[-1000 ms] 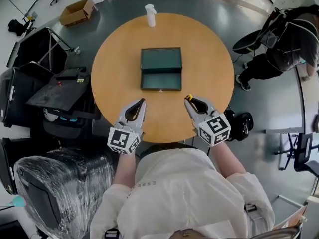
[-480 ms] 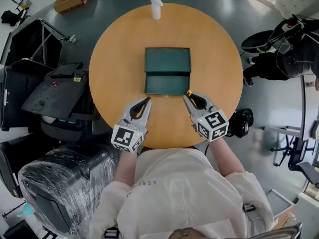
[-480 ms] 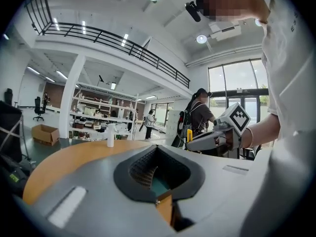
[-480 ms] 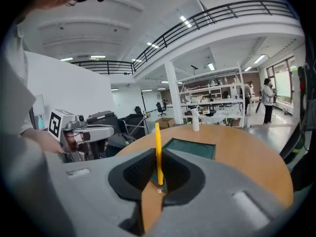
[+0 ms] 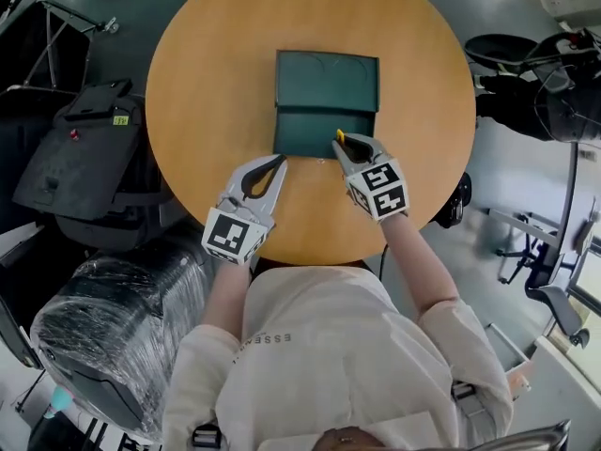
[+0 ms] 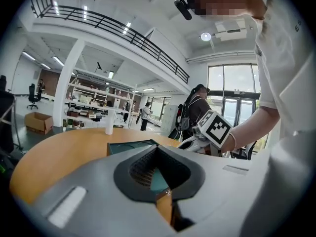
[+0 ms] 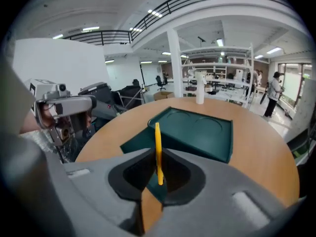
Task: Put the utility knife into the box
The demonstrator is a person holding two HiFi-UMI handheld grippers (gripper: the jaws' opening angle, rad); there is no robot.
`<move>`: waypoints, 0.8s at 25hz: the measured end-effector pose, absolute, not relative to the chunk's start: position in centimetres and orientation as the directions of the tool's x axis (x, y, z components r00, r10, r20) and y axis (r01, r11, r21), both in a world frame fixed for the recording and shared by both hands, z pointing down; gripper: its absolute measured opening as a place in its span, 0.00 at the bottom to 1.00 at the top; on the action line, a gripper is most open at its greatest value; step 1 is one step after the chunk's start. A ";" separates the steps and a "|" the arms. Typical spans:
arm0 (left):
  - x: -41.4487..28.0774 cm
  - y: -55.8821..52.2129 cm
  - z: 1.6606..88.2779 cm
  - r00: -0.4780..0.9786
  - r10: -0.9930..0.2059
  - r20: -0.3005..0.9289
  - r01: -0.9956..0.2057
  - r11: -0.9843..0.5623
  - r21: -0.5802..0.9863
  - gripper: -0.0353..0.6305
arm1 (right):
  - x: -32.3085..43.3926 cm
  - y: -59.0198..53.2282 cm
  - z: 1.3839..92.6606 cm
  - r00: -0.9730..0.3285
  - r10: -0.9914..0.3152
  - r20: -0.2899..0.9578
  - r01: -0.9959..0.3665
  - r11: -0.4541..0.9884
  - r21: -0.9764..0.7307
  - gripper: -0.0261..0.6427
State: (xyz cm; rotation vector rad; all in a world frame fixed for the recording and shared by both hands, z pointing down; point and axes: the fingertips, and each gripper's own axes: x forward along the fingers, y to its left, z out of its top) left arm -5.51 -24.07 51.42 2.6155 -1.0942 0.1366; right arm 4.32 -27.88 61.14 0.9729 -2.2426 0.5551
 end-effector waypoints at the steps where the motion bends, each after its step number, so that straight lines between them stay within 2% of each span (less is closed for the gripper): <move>1: -5.6 -24.2 51.5 0.703 -0.681 0.205 -0.710 -0.660 0.246 0.06 | 4.0 -28.1 62.1 -0.537 -0.459 0.708 -0.743 0.655 -0.139 0.08; 6: -5.8 -24.5 53.1 0.706 -0.673 0.219 -0.706 -0.649 0.283 0.06 | 3.6 -30.4 66.8 -0.490 -0.317 0.812 -0.705 0.692 -0.154 0.08; 12: -7.6 -24.6 53.6 0.673 -0.705 0.222 -0.732 -0.593 0.336 0.06 | 2.8 -31.5 70.3 -0.409 -0.263 0.874 -0.685 0.721 -0.103 0.08; 20: -8.3 -25.4 54.5 0.665 -0.709 0.235 -0.740 -0.581 0.339 0.06 | 2.3 -31.3 71.4 -0.417 -0.243 0.876 -0.684 0.718 -0.126 0.08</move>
